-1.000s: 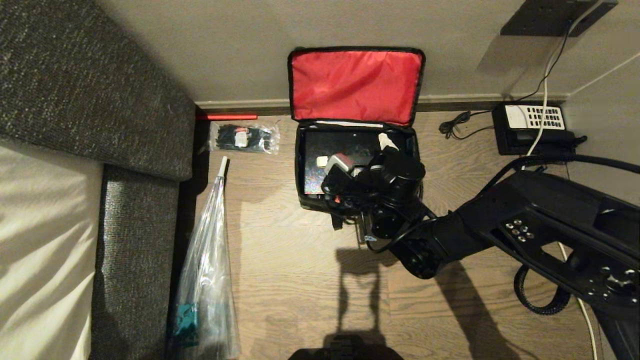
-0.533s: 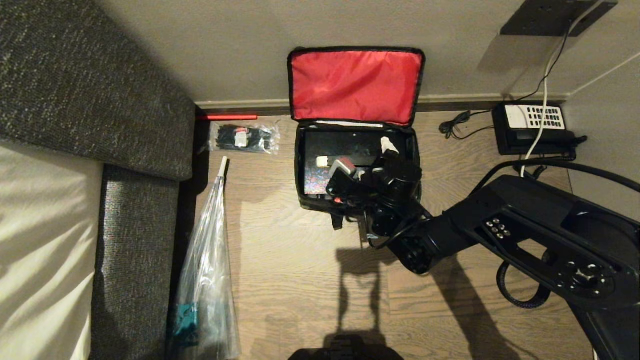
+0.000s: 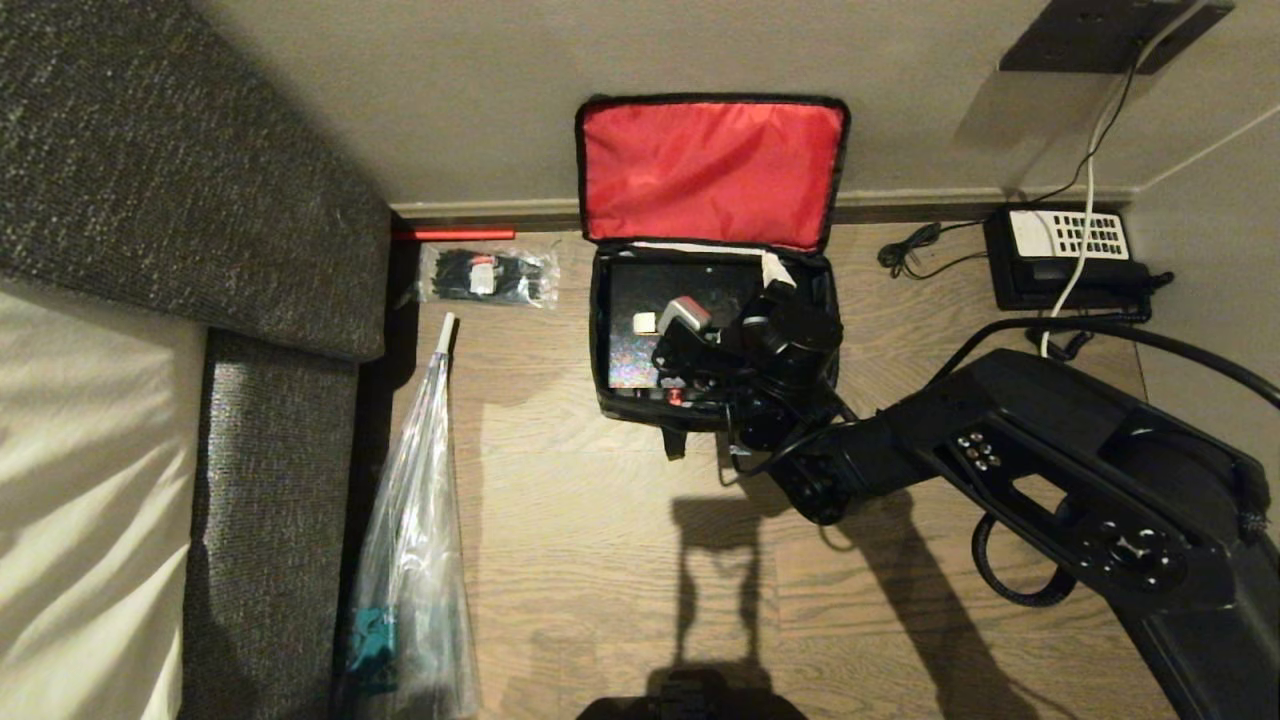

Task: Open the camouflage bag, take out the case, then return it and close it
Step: Grip the handle

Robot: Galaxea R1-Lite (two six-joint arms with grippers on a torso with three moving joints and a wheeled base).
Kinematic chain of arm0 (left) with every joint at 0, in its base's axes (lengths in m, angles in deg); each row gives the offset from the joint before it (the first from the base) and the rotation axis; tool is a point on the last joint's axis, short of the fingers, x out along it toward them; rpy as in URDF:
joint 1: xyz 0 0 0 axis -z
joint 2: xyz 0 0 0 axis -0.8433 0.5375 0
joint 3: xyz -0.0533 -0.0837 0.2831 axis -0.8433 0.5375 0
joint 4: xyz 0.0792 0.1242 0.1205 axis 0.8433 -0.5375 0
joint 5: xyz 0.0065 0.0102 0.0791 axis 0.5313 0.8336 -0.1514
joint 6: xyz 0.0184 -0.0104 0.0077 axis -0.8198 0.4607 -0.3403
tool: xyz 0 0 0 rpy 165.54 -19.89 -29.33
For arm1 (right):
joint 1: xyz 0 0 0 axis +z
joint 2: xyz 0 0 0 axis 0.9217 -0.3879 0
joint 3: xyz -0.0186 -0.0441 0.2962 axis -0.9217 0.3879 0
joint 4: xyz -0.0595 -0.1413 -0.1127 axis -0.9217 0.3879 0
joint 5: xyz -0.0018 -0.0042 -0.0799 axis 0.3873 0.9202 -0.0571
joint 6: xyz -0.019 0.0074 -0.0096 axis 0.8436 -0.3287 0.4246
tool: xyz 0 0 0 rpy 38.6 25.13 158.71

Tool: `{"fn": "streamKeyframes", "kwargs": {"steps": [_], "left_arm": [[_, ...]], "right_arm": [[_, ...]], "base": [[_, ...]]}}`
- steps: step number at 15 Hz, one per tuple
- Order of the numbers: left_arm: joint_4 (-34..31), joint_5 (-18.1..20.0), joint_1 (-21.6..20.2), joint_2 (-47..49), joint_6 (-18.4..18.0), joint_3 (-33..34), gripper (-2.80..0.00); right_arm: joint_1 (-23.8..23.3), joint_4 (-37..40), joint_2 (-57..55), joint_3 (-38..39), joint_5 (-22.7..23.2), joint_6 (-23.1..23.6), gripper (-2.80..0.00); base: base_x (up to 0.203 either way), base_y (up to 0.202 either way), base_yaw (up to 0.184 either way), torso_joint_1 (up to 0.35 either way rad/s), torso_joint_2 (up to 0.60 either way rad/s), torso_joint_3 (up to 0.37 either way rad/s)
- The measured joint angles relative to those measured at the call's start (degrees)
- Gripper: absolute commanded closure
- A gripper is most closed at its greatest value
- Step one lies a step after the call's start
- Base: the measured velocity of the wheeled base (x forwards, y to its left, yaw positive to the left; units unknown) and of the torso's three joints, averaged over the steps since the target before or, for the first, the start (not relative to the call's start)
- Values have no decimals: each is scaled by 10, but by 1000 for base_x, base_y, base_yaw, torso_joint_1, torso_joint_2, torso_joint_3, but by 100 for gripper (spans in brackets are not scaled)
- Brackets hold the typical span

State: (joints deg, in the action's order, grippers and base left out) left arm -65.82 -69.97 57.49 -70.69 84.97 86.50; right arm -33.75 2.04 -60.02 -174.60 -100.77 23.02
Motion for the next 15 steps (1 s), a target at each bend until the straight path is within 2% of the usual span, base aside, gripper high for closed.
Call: {"fn": "streamKeyframes", "kwargs": {"steps": [12,15], "left_arm": [[0,0,0,0,0,0,0],[0,0,0,0,0,0,0]], "right_arm": [[-26,-3,-58,-133,-1,17,-280],[-32,21,-72,-168,-3,15,-280]], "base": [[0,0,0,0,0,0],[0,0,0,0,0,0]]}}
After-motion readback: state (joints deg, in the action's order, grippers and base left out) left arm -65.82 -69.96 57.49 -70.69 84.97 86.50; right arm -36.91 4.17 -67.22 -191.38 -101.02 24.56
